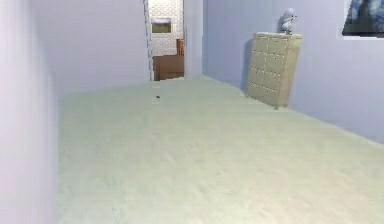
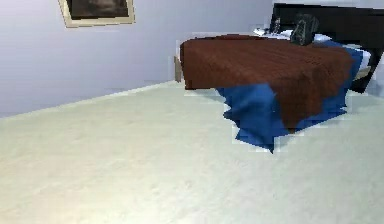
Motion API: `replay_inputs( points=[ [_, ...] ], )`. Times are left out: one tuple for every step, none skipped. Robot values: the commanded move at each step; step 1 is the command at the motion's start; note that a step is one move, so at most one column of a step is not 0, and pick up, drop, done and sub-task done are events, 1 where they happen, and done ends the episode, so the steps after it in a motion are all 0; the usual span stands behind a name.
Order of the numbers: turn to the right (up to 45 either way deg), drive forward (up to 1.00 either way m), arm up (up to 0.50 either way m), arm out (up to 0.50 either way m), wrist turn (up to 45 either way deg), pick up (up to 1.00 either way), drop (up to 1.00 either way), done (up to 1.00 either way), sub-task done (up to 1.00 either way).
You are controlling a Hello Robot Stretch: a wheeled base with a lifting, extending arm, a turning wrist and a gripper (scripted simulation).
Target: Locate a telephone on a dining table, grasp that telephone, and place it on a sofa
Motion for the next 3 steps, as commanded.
replay_inputs(
  points=[
    [-15.0, 0.00, 0.00, 0.00, 0.0, 0.00, 0.00, 0.00, 0.00],
    [0.0, 1.00, 0.00, 0.00, 0.0, 0.00, 0.00, 0.00, 0.00],
    [0.0, 1.00, 0.00, 0.00, 0.0, 0.00, 0.00, 0.00, 0.00]
  ],
)
